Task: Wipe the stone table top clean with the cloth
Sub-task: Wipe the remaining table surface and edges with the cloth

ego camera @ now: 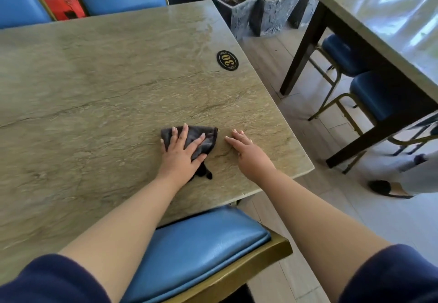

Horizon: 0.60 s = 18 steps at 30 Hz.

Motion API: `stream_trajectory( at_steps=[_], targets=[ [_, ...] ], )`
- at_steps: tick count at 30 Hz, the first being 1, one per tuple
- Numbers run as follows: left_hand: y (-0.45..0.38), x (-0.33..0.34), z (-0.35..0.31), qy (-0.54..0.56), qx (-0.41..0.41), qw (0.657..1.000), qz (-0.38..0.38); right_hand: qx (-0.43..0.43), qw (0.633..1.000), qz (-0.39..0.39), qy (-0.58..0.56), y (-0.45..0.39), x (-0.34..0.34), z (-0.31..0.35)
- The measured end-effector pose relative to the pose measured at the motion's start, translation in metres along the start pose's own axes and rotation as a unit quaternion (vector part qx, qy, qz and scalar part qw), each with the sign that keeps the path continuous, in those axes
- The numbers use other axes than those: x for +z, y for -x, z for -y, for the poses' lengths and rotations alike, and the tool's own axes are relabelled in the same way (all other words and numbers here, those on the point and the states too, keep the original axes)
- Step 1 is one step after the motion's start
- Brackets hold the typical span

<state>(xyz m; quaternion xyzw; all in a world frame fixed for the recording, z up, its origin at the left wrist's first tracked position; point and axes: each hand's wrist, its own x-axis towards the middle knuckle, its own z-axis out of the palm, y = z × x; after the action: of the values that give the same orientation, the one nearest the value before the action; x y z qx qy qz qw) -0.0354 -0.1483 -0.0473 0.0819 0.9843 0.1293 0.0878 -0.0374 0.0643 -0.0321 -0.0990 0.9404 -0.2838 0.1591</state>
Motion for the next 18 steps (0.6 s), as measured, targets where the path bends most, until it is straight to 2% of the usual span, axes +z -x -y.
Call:
stream_trajectory(
  at_steps=[5,8,10,13,18],
  targets=[
    [0.025,0.002,-0.006,0.046,0.151,0.986,0.057,0.027,0.994,0.024,0.105,0.023,0.005,-0.007],
    [0.036,0.000,-0.005,0.036,0.190,0.976,0.103,0.054,0.983,0.060,0.164,0.040,0.004,-0.013],
    [0.034,-0.007,-0.005,0.001,0.183,0.974,0.136,0.067,0.978,0.075,0.181,0.048,0.001,-0.016],
    [0.027,-0.012,-0.011,-0.055,0.131,0.975,0.173,0.063,0.975,0.079,0.197,0.055,-0.005,-0.024],
    [0.009,-0.007,-0.038,-0.096,0.033,0.980,0.173,0.039,0.971,0.070,0.224,0.051,-0.026,-0.047]
  ],
)
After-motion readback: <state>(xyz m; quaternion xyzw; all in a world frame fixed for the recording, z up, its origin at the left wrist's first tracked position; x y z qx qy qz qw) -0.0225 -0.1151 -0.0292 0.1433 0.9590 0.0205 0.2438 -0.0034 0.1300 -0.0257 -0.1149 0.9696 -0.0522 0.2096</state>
